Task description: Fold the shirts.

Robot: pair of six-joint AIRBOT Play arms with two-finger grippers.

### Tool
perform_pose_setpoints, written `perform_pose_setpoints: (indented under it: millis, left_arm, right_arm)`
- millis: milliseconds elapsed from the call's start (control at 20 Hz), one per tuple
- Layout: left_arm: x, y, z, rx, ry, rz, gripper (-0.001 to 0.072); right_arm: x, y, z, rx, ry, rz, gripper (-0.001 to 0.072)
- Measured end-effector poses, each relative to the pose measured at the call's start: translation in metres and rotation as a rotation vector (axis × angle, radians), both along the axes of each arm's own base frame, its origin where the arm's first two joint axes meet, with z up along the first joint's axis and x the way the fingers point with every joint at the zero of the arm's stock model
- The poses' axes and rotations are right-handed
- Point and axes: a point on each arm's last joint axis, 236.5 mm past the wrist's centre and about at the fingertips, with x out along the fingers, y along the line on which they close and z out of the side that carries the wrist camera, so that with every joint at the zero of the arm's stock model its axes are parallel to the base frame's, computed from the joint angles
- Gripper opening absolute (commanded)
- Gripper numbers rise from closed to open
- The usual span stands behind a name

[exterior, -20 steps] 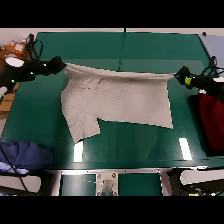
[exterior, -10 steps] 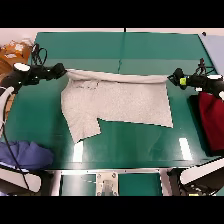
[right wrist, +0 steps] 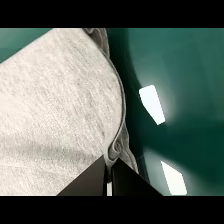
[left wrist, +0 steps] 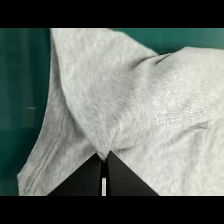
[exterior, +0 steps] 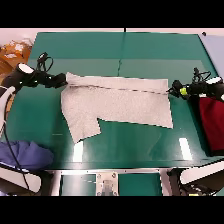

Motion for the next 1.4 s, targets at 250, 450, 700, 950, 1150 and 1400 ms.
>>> perform_pose_setpoints:
  millis: [250, 450, 700, 950, 1150, 1400]
  left_arm:
    - [0.000, 0.004, -0.007, 0.018, 0.012, 0.011, 0.0022]
    - [-0.014, -0.004, -0.011, -0.007, 0.071, -0.027, 0.0559]
    - [-0.053, -0.015, -0.002, -0.079, 0.233, -0.115, 0.0020]
    - [-0.088, -0.011, 0.025, -0.116, 0.361, -0.195, 0.0020]
    - [-0.143, -0.006, 0.040, -0.062, 0.412, -0.193, 0.0020]
    - [-0.232, -0.002, 0.026, 0.006, 0.393, -0.063, 0.0677]
  right_arm:
    - [-0.002, 0.011, -0.002, 0.003, 0.013, 0.024, 0.0010]
    - [-0.009, 0.008, 0.002, 0.025, 0.041, 0.010, 0.0191]
    - [-0.042, -0.019, 0.018, 0.049, 0.136, 0.004, 0.0011]
    - [-0.097, -0.034, 0.041, 0.004, 0.252, 0.001, 0.0008]
    - [-0.164, -0.015, 0.057, -0.019, 0.293, -0.039, 0.0009]
    - [-0.243, 0.033, 0.038, 0.006, 0.269, -0.155, 0.0262]
